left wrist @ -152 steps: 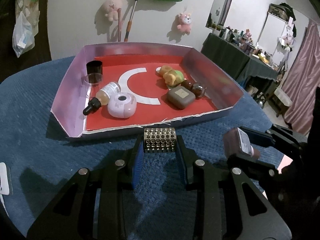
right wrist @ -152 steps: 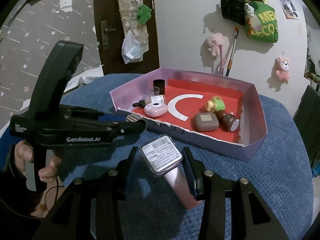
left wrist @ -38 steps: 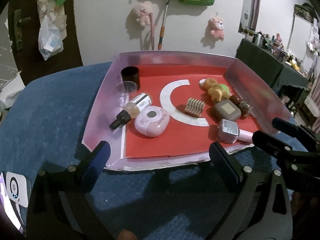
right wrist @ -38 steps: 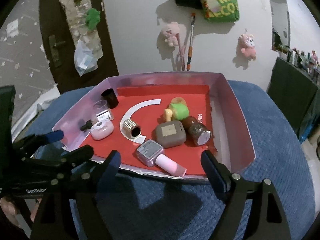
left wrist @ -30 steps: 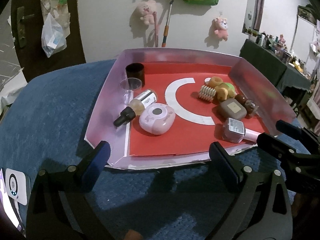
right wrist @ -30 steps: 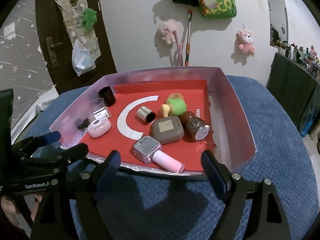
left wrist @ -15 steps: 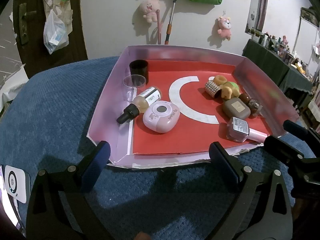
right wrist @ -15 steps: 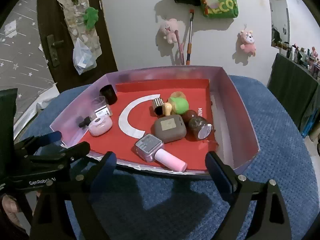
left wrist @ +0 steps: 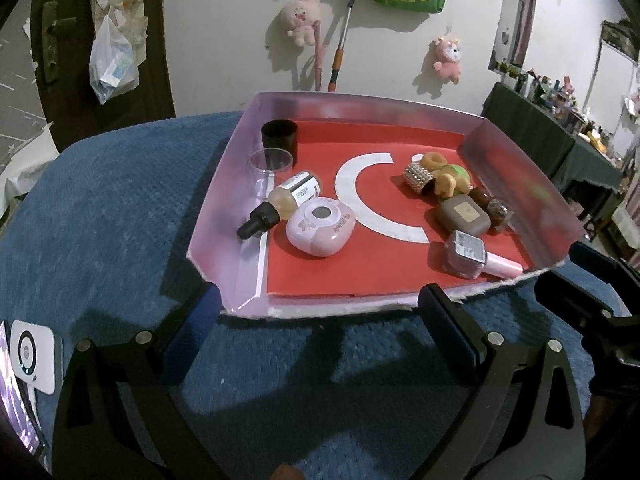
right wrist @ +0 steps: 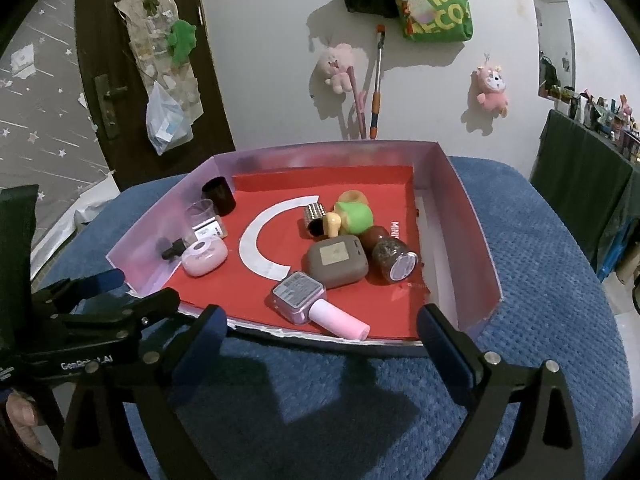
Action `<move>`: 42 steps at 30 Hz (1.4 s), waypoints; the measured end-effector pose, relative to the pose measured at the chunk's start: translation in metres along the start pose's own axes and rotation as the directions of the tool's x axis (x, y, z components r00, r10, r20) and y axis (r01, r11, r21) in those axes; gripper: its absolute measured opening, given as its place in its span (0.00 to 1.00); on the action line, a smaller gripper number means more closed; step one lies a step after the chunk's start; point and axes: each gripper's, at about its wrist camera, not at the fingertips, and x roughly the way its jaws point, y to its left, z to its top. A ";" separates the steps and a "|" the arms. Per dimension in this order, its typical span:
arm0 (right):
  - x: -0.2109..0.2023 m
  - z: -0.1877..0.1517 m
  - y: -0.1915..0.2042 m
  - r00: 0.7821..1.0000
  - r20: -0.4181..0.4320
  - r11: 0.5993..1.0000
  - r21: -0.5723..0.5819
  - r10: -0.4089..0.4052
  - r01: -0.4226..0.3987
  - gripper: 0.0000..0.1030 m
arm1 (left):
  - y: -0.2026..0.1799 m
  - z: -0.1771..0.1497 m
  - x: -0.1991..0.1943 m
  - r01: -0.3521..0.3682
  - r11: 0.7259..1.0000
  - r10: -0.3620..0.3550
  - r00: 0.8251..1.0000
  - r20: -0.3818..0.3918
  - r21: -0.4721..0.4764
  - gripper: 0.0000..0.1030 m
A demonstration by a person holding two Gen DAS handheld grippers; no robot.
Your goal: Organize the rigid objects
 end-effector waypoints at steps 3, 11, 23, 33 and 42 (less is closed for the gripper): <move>-0.010 -0.005 0.001 1.000 0.003 1.000 -0.007 -0.001 0.001 0.99 | 0.000 -0.008 -0.007 0.005 1.000 -0.005 1.000 -0.005 0.000 0.98; -0.024 -0.035 -0.002 0.999 -0.034 1.000 0.021 0.001 -0.001 1.00 | -0.001 -0.035 -0.012 -0.005 1.000 0.006 0.999 -0.046 0.011 0.98; -0.008 -0.069 -0.004 0.994 -0.111 0.999 0.036 -0.024 0.028 1.00 | -0.003 -0.057 -0.001 -0.036 0.999 0.039 0.994 -0.101 0.028 0.98; -0.005 -0.076 -0.001 0.993 -0.108 0.998 0.008 -0.056 0.057 1.00 | -0.002 -0.060 0.001 -0.041 0.999 0.044 0.993 -0.110 0.032 0.98; -0.005 -0.076 0.000 0.993 -0.105 0.998 0.006 -0.061 0.062 1.00 | 0.001 -0.059 0.001 -0.011 1.000 0.014 0.994 -0.112 0.027 1.00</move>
